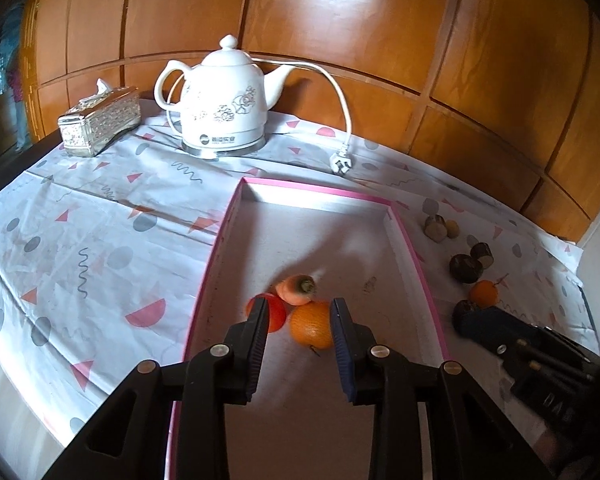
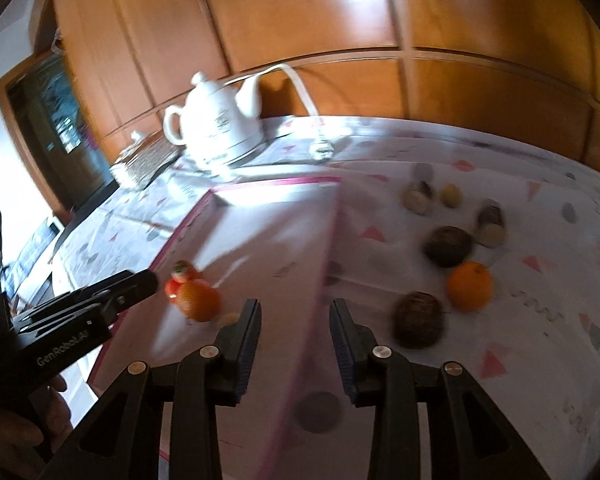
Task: Organize fruits
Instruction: 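Move the left gripper to a dark brown fruit while the right gripper approaches the stemmed orange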
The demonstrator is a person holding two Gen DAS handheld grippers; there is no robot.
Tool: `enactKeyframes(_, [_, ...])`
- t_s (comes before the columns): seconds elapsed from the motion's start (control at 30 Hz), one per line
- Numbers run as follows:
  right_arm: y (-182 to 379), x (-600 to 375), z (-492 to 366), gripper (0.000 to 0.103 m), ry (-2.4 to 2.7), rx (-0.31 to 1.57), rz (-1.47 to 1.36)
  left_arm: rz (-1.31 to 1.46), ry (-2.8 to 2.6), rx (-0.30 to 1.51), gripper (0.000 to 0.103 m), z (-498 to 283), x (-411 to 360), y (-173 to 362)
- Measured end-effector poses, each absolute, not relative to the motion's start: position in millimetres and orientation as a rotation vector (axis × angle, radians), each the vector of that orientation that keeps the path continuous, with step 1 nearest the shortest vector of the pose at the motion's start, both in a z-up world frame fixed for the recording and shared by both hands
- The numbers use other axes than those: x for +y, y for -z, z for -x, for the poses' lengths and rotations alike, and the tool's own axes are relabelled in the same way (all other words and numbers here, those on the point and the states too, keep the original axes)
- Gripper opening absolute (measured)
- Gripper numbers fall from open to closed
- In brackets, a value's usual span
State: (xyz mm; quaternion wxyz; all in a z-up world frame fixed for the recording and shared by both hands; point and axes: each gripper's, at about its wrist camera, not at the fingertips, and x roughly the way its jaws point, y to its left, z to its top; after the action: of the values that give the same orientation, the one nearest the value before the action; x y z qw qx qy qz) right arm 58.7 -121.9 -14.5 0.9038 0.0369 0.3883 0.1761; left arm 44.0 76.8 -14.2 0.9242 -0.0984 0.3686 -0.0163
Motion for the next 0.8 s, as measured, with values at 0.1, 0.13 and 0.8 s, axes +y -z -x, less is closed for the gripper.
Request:
enactKeyframes(0.1, [17,-148,-57,0.036,-0.303,0.806,-0.119,0.195,0.059,0.751,0.032,-42,70,12])
enactKeyframes(0.13, [19,-158,-57,0.036,-0.281,0.811,-0.131,0.191,0.070,0.750,0.032,-42,67,11])
enactKeyframes(0.8, [46,-225,-78,0.036,-0.134,0.859,-0.187,0.046,0.337,0.784,0.039,-38,-25,10])
